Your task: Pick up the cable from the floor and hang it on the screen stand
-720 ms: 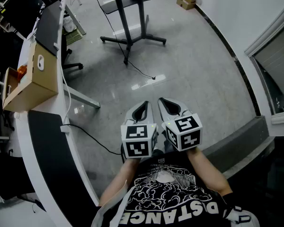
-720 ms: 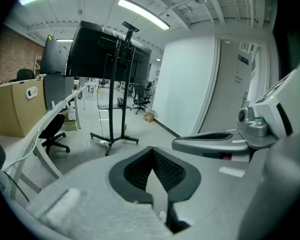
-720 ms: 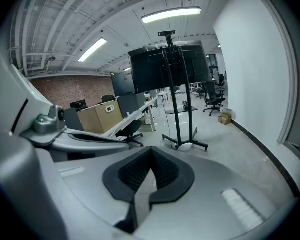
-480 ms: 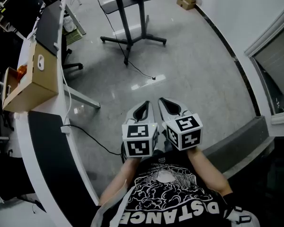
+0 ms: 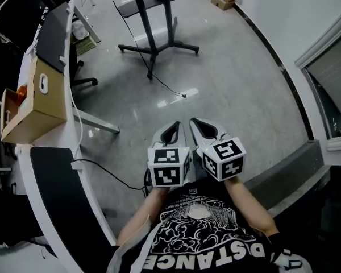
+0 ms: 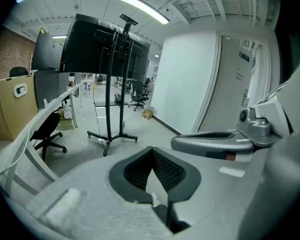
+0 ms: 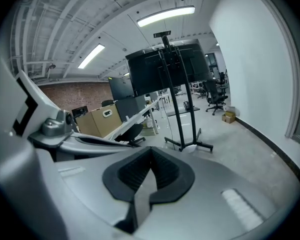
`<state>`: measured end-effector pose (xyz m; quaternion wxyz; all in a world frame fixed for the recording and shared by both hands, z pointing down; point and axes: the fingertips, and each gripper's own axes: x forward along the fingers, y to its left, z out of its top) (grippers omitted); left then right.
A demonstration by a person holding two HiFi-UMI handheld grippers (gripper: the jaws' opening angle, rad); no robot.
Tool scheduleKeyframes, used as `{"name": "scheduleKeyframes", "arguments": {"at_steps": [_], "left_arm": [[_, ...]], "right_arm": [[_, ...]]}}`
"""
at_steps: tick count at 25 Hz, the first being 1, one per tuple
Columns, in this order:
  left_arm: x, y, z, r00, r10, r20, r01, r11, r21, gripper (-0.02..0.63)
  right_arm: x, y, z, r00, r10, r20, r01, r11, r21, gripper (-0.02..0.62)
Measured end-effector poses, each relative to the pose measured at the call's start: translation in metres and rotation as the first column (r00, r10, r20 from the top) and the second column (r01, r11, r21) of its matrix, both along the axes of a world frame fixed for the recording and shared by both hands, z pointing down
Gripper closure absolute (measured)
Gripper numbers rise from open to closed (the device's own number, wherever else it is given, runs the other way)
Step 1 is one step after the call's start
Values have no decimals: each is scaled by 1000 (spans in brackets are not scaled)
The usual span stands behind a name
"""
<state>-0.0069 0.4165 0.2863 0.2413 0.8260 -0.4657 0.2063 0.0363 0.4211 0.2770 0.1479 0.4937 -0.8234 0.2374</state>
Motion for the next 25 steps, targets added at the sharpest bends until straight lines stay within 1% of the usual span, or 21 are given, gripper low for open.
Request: {"name": "scheduleKeyframes", "arguments": {"at_steps": [3,7,11,13,16,21,23,25], "left_arm": [[7,-19,9,1000,3,16,-3,1000,-8,615],[17,-55,22,999,-8,37,9,1000,-25,615],[39,-103,32,1000,-11,27,12,999,-33,615],[46,-126,41,999,-27,36,28,998,-50,615],[57,-156,54,997,-36,70,41,996,-79,614],[77,-190,75,994,-61,93,73,988,-135,614],[81,-200,84,991,-68,111,85,985,-149,615],[84,-208,92,989,-69,132,89,985,-148,614]], "right_arm": [[7,-20,11,1000,-1,-13,1,1000,-14,591],[16,-59,25,1000,-27,-2,27,999,-38,597],[35,-104,41,998,-62,-18,60,996,-59,596],[41,-124,50,997,-80,-14,79,994,-75,595],[55,-153,63,995,-95,-2,94,990,-101,595],[74,-188,87,990,-143,0,141,978,-154,595],[76,-200,91,986,-166,-8,163,975,-150,595],[77,-211,94,980,-198,-14,195,973,-128,592]]}}
